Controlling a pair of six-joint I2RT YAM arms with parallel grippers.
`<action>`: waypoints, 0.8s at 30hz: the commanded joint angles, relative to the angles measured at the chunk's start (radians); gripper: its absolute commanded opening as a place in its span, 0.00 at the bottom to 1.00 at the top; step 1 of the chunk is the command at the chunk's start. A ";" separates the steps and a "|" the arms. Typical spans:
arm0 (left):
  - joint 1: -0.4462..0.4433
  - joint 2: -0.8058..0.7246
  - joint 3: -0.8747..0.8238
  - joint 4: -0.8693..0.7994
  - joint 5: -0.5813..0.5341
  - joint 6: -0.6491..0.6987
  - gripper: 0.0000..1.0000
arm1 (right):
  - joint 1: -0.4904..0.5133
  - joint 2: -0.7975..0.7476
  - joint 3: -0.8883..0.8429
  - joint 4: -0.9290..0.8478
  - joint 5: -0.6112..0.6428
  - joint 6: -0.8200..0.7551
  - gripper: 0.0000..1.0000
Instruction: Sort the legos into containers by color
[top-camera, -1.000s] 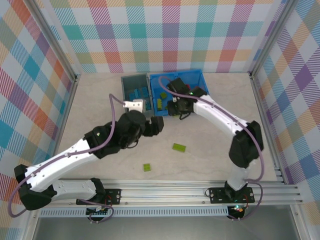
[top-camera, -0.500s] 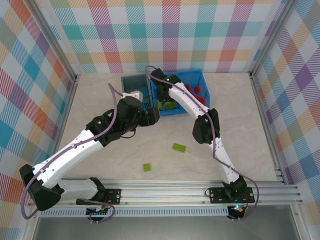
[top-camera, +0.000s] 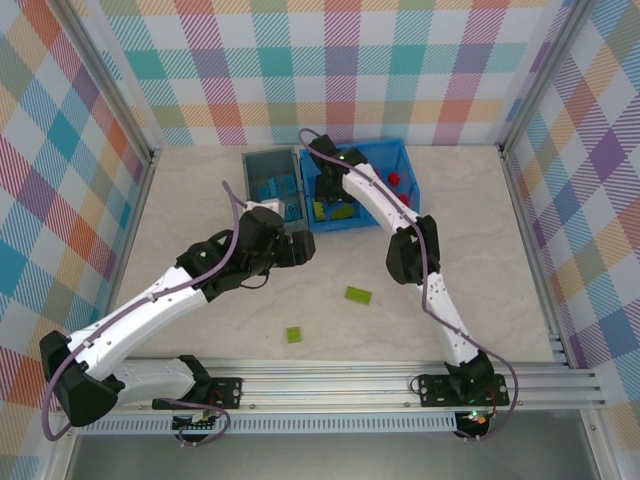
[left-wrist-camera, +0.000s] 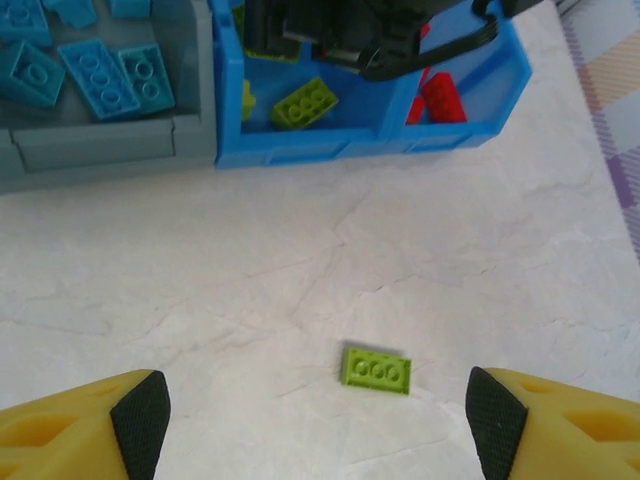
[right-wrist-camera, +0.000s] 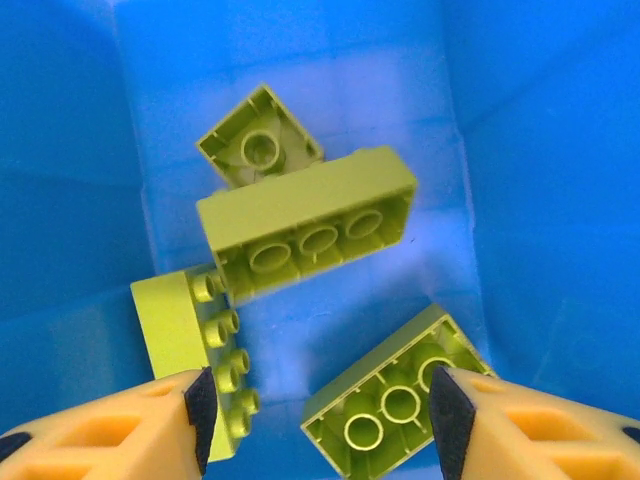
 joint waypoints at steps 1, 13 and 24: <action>0.009 -0.034 -0.033 -0.054 0.015 -0.037 0.78 | 0.025 -0.106 -0.018 -0.001 -0.015 0.004 0.58; -0.148 -0.109 -0.287 -0.213 0.033 -0.279 0.76 | 0.083 -0.704 -0.641 0.208 0.018 0.003 0.57; -0.303 0.105 -0.327 -0.143 0.059 -0.384 0.74 | 0.207 -1.311 -1.412 0.344 -0.327 -0.013 0.71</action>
